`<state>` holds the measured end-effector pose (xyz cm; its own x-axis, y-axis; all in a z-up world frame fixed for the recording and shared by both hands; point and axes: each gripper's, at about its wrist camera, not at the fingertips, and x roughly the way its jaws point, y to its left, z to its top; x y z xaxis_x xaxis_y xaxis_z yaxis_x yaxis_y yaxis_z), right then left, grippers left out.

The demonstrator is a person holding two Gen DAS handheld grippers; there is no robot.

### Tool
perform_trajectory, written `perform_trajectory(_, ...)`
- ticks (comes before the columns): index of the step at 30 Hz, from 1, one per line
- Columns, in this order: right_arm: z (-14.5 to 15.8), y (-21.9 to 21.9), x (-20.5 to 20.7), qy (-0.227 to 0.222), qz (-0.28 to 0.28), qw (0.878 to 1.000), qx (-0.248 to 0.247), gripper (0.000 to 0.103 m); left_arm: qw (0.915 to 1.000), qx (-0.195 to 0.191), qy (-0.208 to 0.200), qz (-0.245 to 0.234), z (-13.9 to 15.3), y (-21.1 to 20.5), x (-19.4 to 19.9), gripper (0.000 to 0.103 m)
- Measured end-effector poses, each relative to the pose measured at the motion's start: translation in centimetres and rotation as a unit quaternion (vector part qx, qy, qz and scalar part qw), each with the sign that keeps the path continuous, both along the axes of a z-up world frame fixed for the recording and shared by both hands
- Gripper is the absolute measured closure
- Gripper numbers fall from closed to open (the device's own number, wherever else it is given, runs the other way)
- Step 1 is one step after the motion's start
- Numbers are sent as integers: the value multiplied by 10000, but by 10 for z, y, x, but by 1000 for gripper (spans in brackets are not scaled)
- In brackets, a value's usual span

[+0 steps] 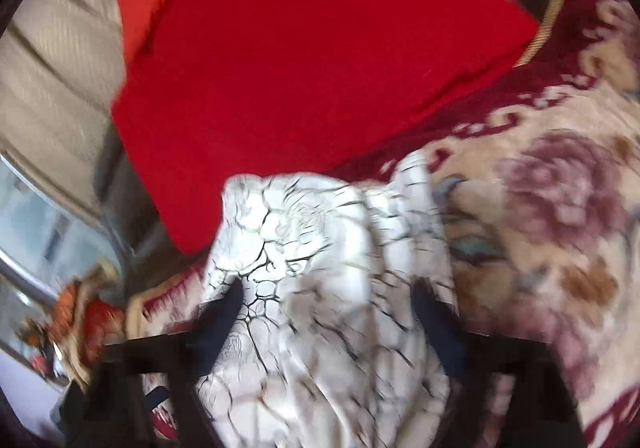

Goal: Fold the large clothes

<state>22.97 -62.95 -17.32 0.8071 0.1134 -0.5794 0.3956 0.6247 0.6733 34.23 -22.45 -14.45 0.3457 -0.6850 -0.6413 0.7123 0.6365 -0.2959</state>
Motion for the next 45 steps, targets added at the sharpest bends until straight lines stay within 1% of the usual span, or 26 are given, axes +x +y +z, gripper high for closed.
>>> perform_trajectory(1,-3,-3,-11,-110,26,9999,122,12,9997,-141,186,23,0,3,6,1)
perform_trajectory(2,-8,-5,-17,-148,124,9994,302,12,9985,-268,475,48,-5,6,17,1)
perform_trajectory(3,-17,-7,-23,-105,222,9984,512,12,9972,-283,684,63,-11,4,24,1)
perform_trajectory(5,-28,-7,-27,119,215,9987,448,12,9931,-197,1149,146,-28,-3,37,1)
perform_trajectory(6,-35,-8,-28,227,228,9988,379,12,9893,-176,1436,190,-38,-7,42,1)
perform_trajectory(8,-53,-16,-28,326,298,9973,582,12,9819,-237,1875,128,-54,-16,51,1)
perform_trajectory(9,-66,-20,-26,372,302,9959,765,12,9800,-262,1970,61,-59,-20,52,1)
perform_trajectory(11,-80,-28,-22,428,342,9941,931,12,9778,-252,2078,-37,-66,-31,55,1)
perform_trajectory(14,-99,-35,-18,207,432,9902,1309,12,9744,-352,2215,-116,-71,-41,57,1)
perform_trajectory(16,-102,-38,-15,55,531,9888,1397,8,9713,-452,2330,-176,-74,-48,59,1)
perform_trajectory(18,-102,-39,-11,-68,692,9866,1479,7,9708,-489,2336,-248,-75,-57,59,0)
perform_trajectory(20,-102,-36,3,-150,954,9825,1595,7,9727,-401,2265,-313,-77,-70,56,0)
perform_trajectory(22,-100,-29,19,-297,1251,9748,1821,7,9730,-295,2265,-330,-81,-78,55,0)
perform_trajectory(23,-98,-22,27,-355,1388,9711,1910,7,9714,-299,2331,-345,-84,-81,56,0)
perform_trajectory(24,-98,-15,36,-391,1515,9679,1966,4,9704,-318,2367,-352,-86,-82,56,0)
perform_trajectory(25,-98,-9,44,-372,1558,9682,1919,0,9699,-323,2387,-353,-88,-84,56,0)
perform_trajectory(27,-97,-1,48,-307,1436,9745,1695,1,9715,-296,2326,-357,-88,-87,55,0)
perform_trajectory(29,-97,5,48,-147,1292,9802,1491,14,9743,-262,2213,-343,-87,-91,52,0)
perform_trajectory(30,-94,8,46,-78,1294,9821,1363,27,9759,-249,2139,-354,-86,-93,51,1)
perform_trajectory(31,-91,12,45,-6,1356,9839,1168,37,9771,-266,2074,-401,-84,-95,48,6)
perform_trajectory(33,-84,21,42,16,1399,9865,848,48,9817,-218,1858,-366,-80,-101,43,6)
perform_trajectory(36,-71,33,39,14,1258,9904,568,54,9819,-308,1837,-346,-76,-100,42,10)
perform_trajectory(38,-64,37,38,-7,1202,9914,513,57,9818,-364,1830,-368,-71,-94,40,14)
perform_trajectory(40,-57,42,37,-72,1164,9919,511,59,9825,-390,1784,-379,-64,-90,38,14)
perform_trajectory(43,-41,48,30,-228,1204,9914,464,60,9829,-486,1735,-374,-47,-76,36,14)
perform_trajectory(45,-29,57,28,-357,1245,9905,460,61,9855,-509,1589,-313,-30,-62,33,14)
